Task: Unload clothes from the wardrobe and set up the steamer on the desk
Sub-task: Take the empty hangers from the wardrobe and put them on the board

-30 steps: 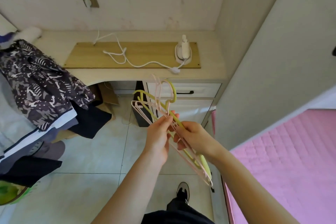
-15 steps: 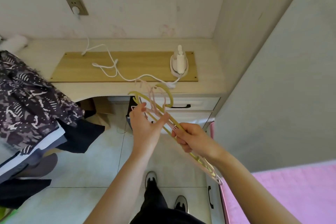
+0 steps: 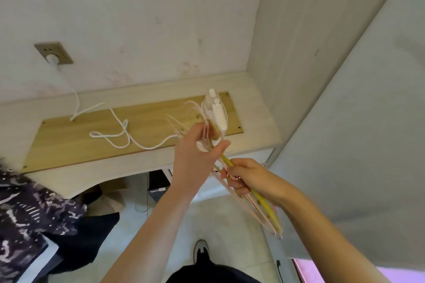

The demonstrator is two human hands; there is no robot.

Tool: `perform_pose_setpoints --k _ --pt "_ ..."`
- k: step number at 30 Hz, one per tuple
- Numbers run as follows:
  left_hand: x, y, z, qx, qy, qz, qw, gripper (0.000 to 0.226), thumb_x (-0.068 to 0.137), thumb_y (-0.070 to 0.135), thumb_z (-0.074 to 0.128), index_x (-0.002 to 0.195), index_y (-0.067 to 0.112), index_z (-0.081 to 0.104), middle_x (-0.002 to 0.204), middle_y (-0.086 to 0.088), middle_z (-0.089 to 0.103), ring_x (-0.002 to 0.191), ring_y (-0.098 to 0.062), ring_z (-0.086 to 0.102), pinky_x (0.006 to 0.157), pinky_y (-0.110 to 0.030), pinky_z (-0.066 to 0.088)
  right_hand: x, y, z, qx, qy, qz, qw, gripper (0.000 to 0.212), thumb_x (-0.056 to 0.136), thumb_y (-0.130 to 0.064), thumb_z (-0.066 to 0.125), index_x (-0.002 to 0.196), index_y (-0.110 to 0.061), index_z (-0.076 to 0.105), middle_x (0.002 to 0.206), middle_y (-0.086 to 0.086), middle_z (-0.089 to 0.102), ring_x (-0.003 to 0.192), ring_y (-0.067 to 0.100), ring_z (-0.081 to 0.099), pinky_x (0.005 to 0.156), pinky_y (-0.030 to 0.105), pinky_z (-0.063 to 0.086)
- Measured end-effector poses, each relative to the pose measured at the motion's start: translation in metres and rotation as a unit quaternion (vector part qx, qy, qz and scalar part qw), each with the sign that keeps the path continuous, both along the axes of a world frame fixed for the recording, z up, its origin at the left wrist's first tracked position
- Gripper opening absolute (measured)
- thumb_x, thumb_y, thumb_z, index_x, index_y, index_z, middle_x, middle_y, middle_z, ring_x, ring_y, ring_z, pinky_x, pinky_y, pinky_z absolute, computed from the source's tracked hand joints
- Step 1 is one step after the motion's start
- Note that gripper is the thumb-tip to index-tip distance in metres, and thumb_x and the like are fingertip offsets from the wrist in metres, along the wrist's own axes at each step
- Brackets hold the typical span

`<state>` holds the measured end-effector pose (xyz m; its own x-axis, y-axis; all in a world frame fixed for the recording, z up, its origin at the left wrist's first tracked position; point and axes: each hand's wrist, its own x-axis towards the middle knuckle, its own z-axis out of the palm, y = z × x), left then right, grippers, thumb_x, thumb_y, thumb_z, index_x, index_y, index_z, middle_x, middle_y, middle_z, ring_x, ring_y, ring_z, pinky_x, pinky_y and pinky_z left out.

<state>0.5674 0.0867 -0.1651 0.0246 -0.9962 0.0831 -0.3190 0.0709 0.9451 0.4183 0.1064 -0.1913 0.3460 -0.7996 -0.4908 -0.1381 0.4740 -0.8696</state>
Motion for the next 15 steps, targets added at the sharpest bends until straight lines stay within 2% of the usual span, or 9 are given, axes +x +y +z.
perform_pose_setpoints --k 3,7,9,11,13,15 --pt "0.006 -0.02 0.012 -0.013 -0.009 -0.023 1.0 0.014 0.079 0.029 0.075 0.088 0.022 0.066 0.084 0.01 0.069 0.088 -0.011 0.064 0.085 -0.036 0.052 0.003 -0.015 0.001 -0.007 -0.022 -0.019 1.0 0.023 0.1 -0.011 0.04 0.083 -0.007 0.055 0.057 -0.001 0.037 0.047 0.009 0.03 0.044 0.018 0.029" --pt "0.012 -0.04 0.024 -0.001 0.012 -0.03 0.999 0.008 0.083 0.015 0.072 0.089 0.019 0.074 0.088 0.015 0.073 0.091 -0.003 0.066 0.088 -0.031 0.053 0.006 -0.024 0.004 -0.027 -0.021 -0.004 0.999 0.023 0.1 -0.013 0.041 0.085 -0.009 0.058 0.059 0.0 0.041 0.051 0.013 0.034 0.051 0.023 0.032" --pt "0.011 -0.045 0.03 0.009 0.04 -0.049 0.998 0.011 0.084 0.009 0.069 0.091 0.015 0.074 0.09 0.018 0.072 0.093 0.0 0.066 0.087 -0.029 0.054 0.006 -0.025 0.01 -0.03 -0.018 0.002 0.999 0.023 0.099 -0.015 0.044 0.087 -0.009 0.062 0.062 0.006 0.048 0.053 0.016 0.043 0.056 0.025 0.04" --pt "0.007 -0.05 0.037 0.028 0.085 -0.077 0.993 0.012 0.084 0.001 0.066 0.094 0.004 0.072 0.086 0.024 0.071 0.092 0.006 0.065 0.085 -0.021 0.053 0.004 -0.026 0.016 -0.015 -0.022 -0.007 1.0 0.022 0.097 -0.016 0.048 0.089 -0.007 0.067 0.068 0.009 0.057 0.059 0.018 0.055 0.062 0.027 0.049" --pt "-0.001 -0.051 0.049 0.064 0.141 -0.102 0.983 0.011 0.084 0.001 0.066 0.094 0.002 0.07 0.091 0.018 0.073 0.089 0.004 0.066 0.074 -0.01 0.051 0.002 -0.03 0.02 0.018 -0.056 -0.032 0.998 0.02 0.095 -0.015 0.053 0.091 -0.007 0.07 0.075 0.012 0.063 0.065 0.022 0.061 0.068 0.032 0.054" --pt "-0.012 -0.052 0.06 0.087 0.173 -0.123 0.973 0.009 0.087 0.009 0.065 0.091 0.015 0.07 0.104 0.004 0.072 0.092 0.001 0.066 0.072 -0.007 0.048 -0.001 -0.034 0.024 0.039 -0.086 -0.061 0.994 0.02 0.093 -0.016 0.055 0.09 -0.007 0.072 0.079 0.014 0.065 0.068 0.023 0.064 0.069 0.032 0.056"
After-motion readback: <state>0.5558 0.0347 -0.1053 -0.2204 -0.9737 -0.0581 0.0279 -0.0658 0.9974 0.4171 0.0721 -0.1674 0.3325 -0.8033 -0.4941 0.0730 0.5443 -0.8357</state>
